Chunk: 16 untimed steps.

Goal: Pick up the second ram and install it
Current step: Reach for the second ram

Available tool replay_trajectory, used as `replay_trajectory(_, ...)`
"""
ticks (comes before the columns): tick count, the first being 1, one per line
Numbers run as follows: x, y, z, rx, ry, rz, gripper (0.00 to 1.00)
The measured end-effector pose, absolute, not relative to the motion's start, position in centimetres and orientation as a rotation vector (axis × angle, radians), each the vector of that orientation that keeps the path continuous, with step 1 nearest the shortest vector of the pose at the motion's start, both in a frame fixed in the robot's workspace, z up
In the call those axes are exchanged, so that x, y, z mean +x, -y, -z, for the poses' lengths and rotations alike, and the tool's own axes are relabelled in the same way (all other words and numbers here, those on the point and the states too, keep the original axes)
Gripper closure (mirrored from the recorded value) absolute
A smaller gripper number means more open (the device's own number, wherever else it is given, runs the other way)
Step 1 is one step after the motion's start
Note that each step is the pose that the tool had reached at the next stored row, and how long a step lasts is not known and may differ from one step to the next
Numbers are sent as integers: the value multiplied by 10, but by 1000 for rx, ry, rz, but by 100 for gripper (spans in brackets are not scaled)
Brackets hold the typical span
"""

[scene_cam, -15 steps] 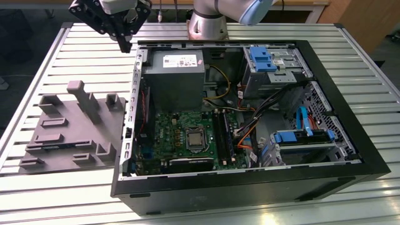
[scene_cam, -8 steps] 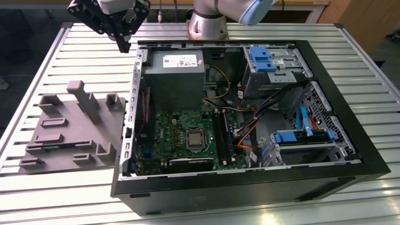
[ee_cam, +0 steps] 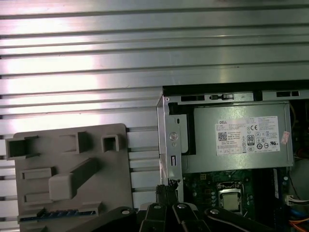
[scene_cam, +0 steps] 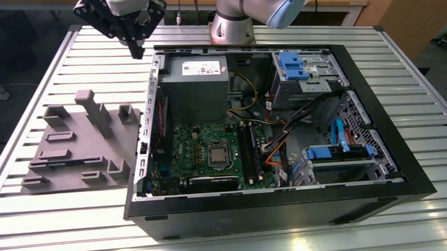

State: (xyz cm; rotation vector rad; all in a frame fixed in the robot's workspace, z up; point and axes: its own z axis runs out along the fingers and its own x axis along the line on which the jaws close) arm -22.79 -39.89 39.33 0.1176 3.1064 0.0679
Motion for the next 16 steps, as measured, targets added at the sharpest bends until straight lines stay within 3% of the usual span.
replay_trajectory(16,-234,399,-393,118,-3106,-68,89)
